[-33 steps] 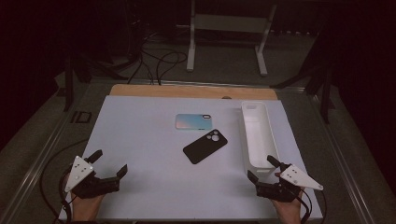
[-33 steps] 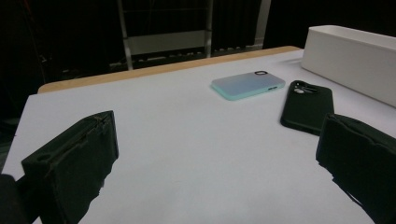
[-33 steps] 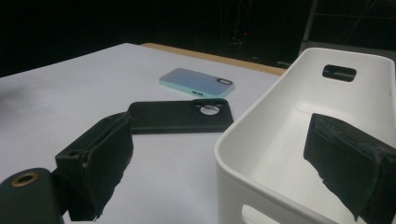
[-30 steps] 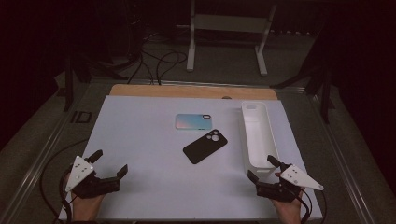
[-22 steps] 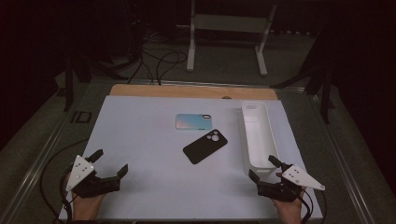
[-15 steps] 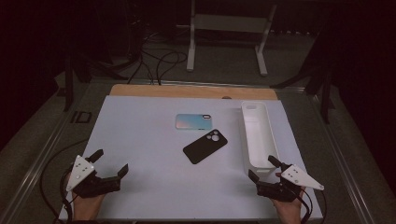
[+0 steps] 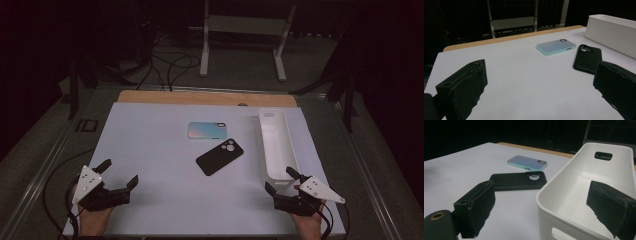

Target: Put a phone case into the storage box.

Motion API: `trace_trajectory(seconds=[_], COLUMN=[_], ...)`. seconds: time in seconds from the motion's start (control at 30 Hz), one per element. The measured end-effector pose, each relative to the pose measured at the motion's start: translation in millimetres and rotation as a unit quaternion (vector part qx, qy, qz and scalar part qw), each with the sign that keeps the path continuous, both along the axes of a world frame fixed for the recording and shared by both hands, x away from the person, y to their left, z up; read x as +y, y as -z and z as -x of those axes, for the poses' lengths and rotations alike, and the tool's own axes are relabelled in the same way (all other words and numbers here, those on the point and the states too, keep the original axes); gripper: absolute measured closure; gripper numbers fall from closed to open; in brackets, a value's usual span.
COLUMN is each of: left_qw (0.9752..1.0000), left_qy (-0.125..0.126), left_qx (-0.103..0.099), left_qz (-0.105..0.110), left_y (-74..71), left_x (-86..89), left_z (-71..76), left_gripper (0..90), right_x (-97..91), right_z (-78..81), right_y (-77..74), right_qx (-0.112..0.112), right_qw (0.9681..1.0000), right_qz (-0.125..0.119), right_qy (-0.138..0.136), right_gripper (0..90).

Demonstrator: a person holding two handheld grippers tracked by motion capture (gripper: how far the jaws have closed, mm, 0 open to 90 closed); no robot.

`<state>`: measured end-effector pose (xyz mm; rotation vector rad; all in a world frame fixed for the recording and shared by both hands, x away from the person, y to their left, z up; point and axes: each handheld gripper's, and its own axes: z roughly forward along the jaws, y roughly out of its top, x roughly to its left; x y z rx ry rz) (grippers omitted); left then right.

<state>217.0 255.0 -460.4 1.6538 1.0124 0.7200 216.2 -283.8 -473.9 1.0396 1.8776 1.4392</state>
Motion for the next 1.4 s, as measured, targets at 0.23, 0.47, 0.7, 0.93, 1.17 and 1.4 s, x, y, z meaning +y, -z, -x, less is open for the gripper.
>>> trace_trajectory(seconds=[0.23, 0.47, 0.7, 0.93, 1.17, 1.4], left_qw=[1.0000, 0.9997, 0.9996, 0.9985, 0.9977, 0.9975], left_qy=[0.001, 0.020, 0.023, 0.051, 0.060, 0.063], left_qx=[0.001, 0.000, 0.001, 0.018, 0.024, 0.026], left_qz=[-0.002, -0.016, -0.017, -0.014, -0.020, -0.017], left_y=[-8.1, -15.8, -21.7, -29.8, -34.6, -37.0], left_x=[-7.4, -21.3, -31.9, -45.7, -58.2, -71.5], left_z=[-5.6, -14.8, -25.0, -43.1, -60.9, -80.7], left_gripper=[1.8, 1.7, 1.7, 1.8, 2.2, 2.2], right_x=[-0.7, -2.1, -0.4, 1.1, 0.4, 0.4], right_z=[-0.7, -0.2, -0.4, -0.7, -0.6, -0.7], right_y=[0.5, 0.3, 0.6, 1.2, 1.0, 1.0], right_qx=[0.001, 0.001, 0.000, -0.001, -0.001, 0.000], right_qw=[1.0000, 1.0000, 1.0000, 1.0000, 1.0000, 1.0000], right_qz=[-0.002, -0.002, 0.001, 0.003, 0.002, 0.002], right_qy=[0.003, 0.009, 0.007, 0.008, 0.009, 0.010], right_gripper=[8.1, 8.1, 8.1, 8.2, 8.2, 8.1])
